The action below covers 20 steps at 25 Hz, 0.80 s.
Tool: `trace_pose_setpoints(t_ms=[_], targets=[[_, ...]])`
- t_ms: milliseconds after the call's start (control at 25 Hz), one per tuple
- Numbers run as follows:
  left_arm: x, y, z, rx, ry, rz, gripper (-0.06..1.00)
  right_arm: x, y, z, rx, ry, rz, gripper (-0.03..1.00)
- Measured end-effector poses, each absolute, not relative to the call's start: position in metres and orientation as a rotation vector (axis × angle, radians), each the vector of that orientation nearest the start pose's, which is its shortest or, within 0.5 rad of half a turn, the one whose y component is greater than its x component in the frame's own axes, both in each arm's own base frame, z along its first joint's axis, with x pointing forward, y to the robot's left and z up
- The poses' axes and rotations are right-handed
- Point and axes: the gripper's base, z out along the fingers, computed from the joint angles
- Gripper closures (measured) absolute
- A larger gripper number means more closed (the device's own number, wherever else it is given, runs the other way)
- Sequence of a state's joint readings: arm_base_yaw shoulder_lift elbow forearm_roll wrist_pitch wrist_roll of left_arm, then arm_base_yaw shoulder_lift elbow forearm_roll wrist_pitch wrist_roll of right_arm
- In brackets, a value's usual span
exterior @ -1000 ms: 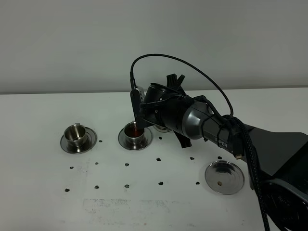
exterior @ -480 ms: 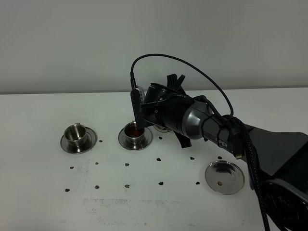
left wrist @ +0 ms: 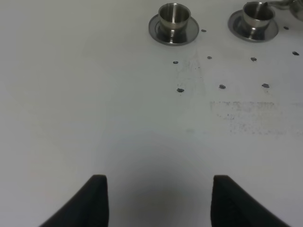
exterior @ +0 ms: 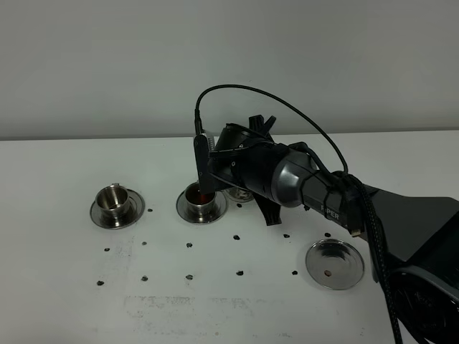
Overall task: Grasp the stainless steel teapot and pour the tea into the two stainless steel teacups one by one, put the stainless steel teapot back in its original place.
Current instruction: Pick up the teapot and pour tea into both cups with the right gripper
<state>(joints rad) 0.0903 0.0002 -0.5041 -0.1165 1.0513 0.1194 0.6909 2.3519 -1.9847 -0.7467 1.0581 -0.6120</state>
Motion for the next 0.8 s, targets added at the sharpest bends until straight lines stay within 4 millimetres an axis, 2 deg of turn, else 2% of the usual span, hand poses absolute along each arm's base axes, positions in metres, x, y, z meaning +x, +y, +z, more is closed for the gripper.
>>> trace_pose_setpoints(t_ms=[320,480,600,680,800], targets=[[-0.004,-0.01,0.28,0.034,2.025,-0.007,0.41,0.413,0.275,0.202,-1.925,1.951,-0.862,0.76],[-0.004,-0.01,0.28,0.034,2.025,-0.007,0.41,0.405,0.266,0.209,-1.893,2.122,-0.664,0.76],[-0.004,-0.01,0.28,0.034,2.025,-0.007,0.41,0.397,0.258,0.222,-1.84,2.256,-0.473,0.76],[-0.004,-0.01,0.28,0.034,2.025,-0.007,0.41,0.392,0.259,0.229,-1.776,2.315,-0.33,0.76],[-0.004,-0.01,0.28,0.034,2.025,-0.007,0.41,0.388,0.263,0.23,-1.691,2.383,-0.183,0.76]])
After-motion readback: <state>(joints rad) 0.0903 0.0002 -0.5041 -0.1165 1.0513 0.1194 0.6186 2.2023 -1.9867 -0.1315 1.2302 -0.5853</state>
